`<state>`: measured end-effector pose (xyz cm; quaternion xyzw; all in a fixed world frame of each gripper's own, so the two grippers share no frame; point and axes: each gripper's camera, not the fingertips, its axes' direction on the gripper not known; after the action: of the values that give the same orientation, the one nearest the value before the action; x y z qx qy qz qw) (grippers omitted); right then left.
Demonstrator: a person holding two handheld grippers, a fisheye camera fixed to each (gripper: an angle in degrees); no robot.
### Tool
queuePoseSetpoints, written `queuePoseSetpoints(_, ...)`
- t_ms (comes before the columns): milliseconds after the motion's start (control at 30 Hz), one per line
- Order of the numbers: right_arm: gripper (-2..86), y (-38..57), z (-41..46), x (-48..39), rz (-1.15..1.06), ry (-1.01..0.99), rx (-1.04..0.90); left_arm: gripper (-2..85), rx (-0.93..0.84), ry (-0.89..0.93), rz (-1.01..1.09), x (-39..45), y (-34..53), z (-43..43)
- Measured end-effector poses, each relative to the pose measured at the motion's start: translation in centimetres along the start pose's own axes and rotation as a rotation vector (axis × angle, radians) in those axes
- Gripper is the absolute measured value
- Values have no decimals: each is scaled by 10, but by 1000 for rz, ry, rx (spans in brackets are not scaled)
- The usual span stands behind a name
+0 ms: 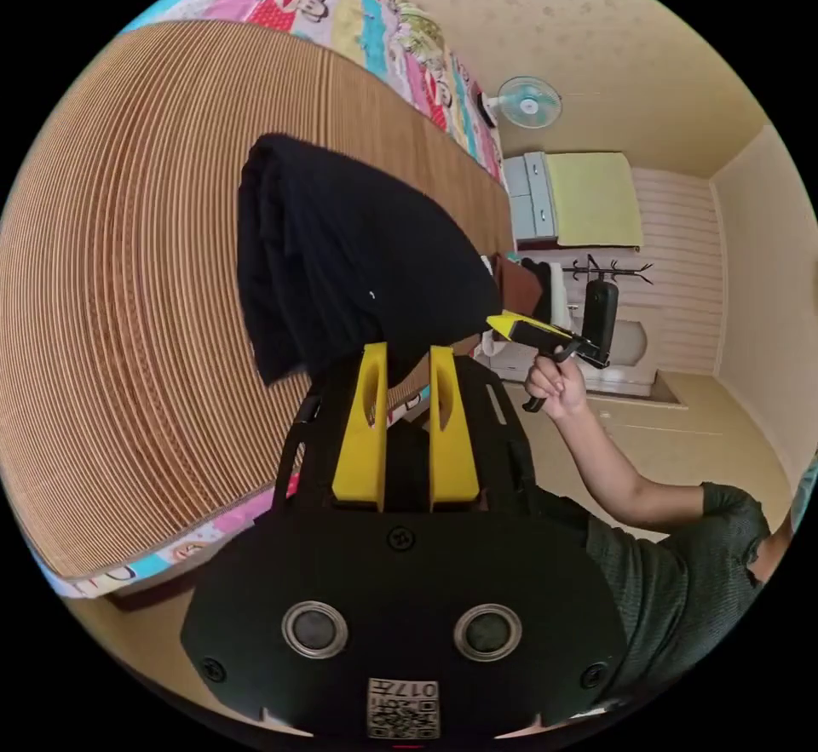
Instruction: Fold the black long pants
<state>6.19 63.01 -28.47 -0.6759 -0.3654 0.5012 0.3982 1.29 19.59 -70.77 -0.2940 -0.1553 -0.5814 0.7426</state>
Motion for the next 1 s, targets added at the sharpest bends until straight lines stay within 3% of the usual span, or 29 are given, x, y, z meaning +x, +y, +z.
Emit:
queuePoseSetpoints(100, 19, 46, 58, 56, 178, 51, -212, 91, -133, 102, -183, -54, 20, 37)
queuePoseSetpoints(167, 26, 68, 76, 84, 253, 33, -301, 96, -106, 172, -218, -69, 24, 36)
queuePoseSetpoints(400, 123, 0, 4, 120, 234, -100, -85, 187, 200, 210, -15, -56, -63, -44)
queuePoseSetpoints(533, 202, -76, -21, 144, 199, -190, 5, 265, 147, 67, 22, -55, -138, -40)
queuePoseSetpoints(633, 234, -116, -9, 167, 207, -185, -32, 280, 47, -5, -17, -76, -171, -15)
queuePoseSetpoints(767, 256, -134, 25, 205, 242, -156, -180, 270, 78, -11, -2, -89, -175, -11)
queuePoseSetpoints(867, 232, -122, 9, 221, 240, -223, -99, 187, -1, 292, -35, -112, -171, 16)
queuePoseSetpoints(1000, 203, -97, -1, 240, 300, -295, -115, 149, 51, 331, -107, -145, -135, 12)
